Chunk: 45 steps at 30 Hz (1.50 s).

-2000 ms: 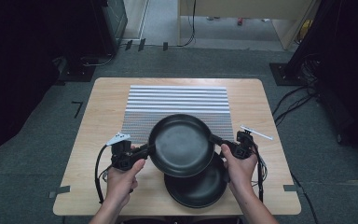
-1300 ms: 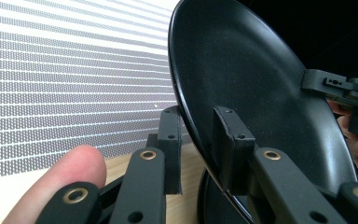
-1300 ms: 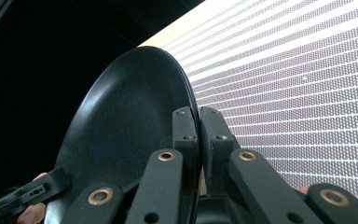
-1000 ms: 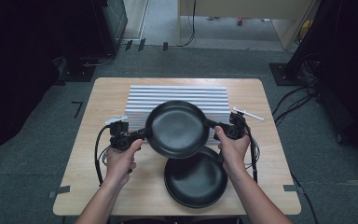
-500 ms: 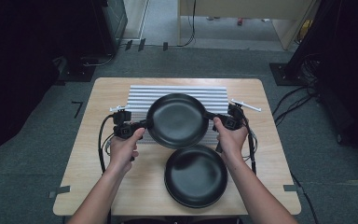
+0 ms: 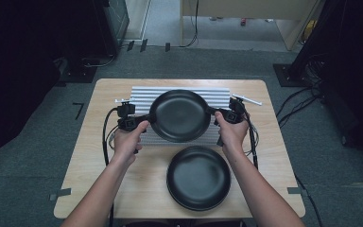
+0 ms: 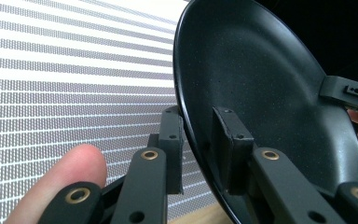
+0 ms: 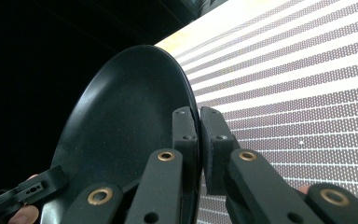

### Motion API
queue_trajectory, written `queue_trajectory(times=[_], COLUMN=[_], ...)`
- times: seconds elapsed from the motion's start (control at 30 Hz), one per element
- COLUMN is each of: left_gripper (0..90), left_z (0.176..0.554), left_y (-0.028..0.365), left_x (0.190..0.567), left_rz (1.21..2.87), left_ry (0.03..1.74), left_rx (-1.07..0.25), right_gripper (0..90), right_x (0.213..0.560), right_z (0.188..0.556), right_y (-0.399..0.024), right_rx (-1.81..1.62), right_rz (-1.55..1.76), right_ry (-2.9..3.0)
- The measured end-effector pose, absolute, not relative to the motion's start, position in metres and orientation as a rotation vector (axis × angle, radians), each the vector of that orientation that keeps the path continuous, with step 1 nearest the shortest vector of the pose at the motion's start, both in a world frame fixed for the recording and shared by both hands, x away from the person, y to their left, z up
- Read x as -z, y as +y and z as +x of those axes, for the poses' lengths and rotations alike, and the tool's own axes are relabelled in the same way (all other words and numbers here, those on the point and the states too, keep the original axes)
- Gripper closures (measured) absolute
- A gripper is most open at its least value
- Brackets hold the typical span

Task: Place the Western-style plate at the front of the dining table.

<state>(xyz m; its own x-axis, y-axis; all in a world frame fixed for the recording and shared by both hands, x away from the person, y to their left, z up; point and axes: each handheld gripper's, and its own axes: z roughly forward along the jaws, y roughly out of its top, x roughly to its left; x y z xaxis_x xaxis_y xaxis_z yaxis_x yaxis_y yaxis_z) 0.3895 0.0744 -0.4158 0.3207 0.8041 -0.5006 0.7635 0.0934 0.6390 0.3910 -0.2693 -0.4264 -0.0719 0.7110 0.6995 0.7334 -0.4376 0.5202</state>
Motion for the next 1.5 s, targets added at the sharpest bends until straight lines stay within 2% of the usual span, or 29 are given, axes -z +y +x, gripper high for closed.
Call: queue_trajectory(times=[0.3,1.13,1.5], left_gripper=[74.6,74.4,74.6], left_z=[0.407,0.46,0.473], left_y=[0.07,0.068,0.065], left_x=[0.424,0.48,0.482], left_rz=[1.678,1.69,1.701], left_ry=[1.461,1.629,1.658], left_rx=[-0.047,0.029,0.002], right_gripper=[86.0,86.0,85.7], right_x=[0.436,0.487,0.495], right_z=[0.405,0.439,0.452], right_y=[-0.27,-0.258,-0.256], right_rx=[1.548,1.432,1.406], right_rz=[-2.163,-2.291,-2.303], right_ry=[-1.621,-1.595,-1.574])
